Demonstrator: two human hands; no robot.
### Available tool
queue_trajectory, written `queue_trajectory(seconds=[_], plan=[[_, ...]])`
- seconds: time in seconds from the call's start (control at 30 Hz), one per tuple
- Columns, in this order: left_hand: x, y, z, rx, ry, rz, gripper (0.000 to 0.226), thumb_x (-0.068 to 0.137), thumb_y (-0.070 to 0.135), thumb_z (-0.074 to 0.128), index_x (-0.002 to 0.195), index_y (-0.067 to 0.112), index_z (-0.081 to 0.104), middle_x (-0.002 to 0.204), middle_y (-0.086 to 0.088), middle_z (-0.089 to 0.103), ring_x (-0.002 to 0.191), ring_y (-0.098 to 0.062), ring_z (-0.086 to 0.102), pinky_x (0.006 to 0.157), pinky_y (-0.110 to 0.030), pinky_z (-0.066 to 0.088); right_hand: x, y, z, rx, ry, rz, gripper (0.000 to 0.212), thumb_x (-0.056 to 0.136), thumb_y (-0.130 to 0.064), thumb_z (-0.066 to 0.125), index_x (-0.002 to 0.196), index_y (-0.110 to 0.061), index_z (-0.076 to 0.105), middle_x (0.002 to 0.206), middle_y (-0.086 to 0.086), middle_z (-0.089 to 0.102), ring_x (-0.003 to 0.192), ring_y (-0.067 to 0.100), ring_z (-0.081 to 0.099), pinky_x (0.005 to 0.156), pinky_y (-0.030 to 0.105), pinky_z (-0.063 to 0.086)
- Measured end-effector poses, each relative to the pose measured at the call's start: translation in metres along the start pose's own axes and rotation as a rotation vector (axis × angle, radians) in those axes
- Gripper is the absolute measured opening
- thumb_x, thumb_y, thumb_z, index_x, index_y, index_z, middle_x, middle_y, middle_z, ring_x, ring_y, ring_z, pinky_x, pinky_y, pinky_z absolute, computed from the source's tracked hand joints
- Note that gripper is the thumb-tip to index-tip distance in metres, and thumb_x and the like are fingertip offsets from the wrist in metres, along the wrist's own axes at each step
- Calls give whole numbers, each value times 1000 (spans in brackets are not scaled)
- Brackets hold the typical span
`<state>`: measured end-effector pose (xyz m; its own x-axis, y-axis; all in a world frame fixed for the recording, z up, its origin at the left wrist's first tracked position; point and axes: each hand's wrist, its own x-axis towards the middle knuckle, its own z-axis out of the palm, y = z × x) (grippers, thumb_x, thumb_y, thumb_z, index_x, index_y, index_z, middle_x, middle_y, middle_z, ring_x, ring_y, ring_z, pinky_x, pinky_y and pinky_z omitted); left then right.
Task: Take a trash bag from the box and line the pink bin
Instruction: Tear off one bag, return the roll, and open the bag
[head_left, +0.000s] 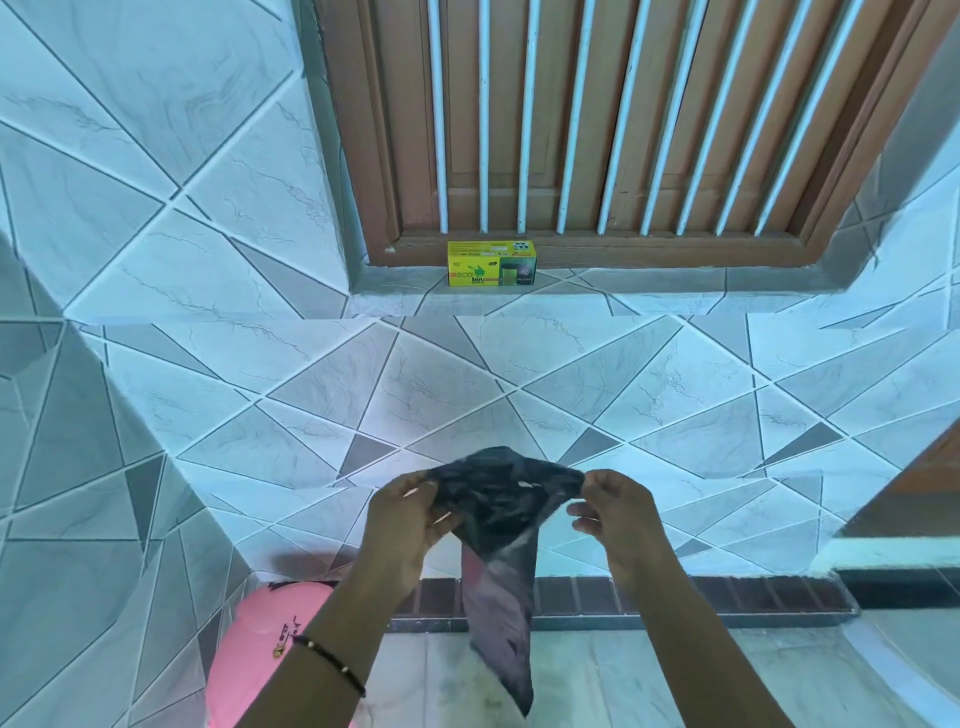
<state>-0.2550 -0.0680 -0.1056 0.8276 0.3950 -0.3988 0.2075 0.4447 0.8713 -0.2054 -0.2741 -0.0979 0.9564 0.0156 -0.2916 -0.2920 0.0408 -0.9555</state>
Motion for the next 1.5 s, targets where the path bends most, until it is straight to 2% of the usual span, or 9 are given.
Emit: queue_trajectory(seconds=[0.13, 0.3, 0.53, 0.63, 0.87, 0.97, 1.07, 1.23, 1.5], plan=[[5, 5, -7, -243, 0, -130, 23, 91, -3, 39, 88, 0, 61, 85, -13, 66, 77, -24, 62, 49, -26, 56, 4, 2, 0, 352, -54, 157, 21, 95, 0, 39, 77, -3, 50, 78, 14, 60, 66, 25, 57, 59, 30, 55], [8, -2, -9, 146, 70, -11, 22, 92, 12, 45, 89, 10, 67, 94, -17, 68, 86, -32, 62, 72, -40, 53, -7, -7, 6, 321, -8, 197, 20, 86, 1, 46, 69, -3, 56, 56, 9, 61, 55, 25, 59, 52, 32, 54], [16, 20, -25, 509, 242, 209, 18, 88, 16, 47, 85, 14, 64, 94, -12, 65, 87, -32, 61, 80, -43, 52, -8, -7, 2, -221, -306, -41, 17, 81, -31, 69, 82, -15, 67, 76, 1, 70, 76, 21, 66, 87, 41, 52], [18, 25, -21, 247, 177, 162, 13, 89, 14, 51, 85, 15, 64, 100, -17, 63, 85, -28, 58, 73, -35, 49, -10, 0, 10, -604, -359, -104, 15, 74, -28, 75, 80, -14, 71, 80, 7, 72, 76, 22, 69, 85, 42, 54], [-25, -15, 9, -343, 140, -198, 48, 91, 51, 42, 112, 12, 61, 107, -12, 66, 88, -25, 62, 69, -36, 49, -11, -8, 21, 16, -97, 22, 24, 93, -23, 54, 100, -1, 61, 98, 24, 69, 91, 39, 67, 83, 51, 55], [-42, -27, 18, -330, 300, -265, 65, 90, 56, 41, 140, 16, 34, 147, -8, 37, 110, -27, 50, 82, -31, 41, -12, -10, 22, 151, 18, 17, 27, 96, -22, 48, 106, 0, 59, 102, 21, 68, 93, 35, 67, 85, 48, 55], [-44, -38, 18, -298, 240, -340, 70, 88, 57, 43, 142, 14, 31, 150, -8, 32, 136, -30, 33, 91, -35, 35, -13, -9, 22, 229, 82, 28, 29, 97, -23, 45, 110, 0, 56, 109, 21, 66, 100, 36, 64, 91, 52, 51], [-36, -37, 23, -174, -108, -421, 54, 82, 51, 58, 117, 10, 58, 101, -8, 67, 87, -23, 63, 58, -28, 50, -22, -4, 26, 189, 19, 12, 26, 96, -24, 48, 105, -1, 58, 95, 13, 69, 89, 29, 68, 76, 40, 58], [-10, -16, 8, 169, 80, -66, 7, 85, 15, 65, 87, 9, 62, 87, -13, 68, 69, -21, 62, 44, -21, 48, -6, -2, -6, 277, 310, -12, 11, 80, 1, 62, 86, -4, 54, 87, 18, 61, 78, 30, 57, 70, 45, 50]])
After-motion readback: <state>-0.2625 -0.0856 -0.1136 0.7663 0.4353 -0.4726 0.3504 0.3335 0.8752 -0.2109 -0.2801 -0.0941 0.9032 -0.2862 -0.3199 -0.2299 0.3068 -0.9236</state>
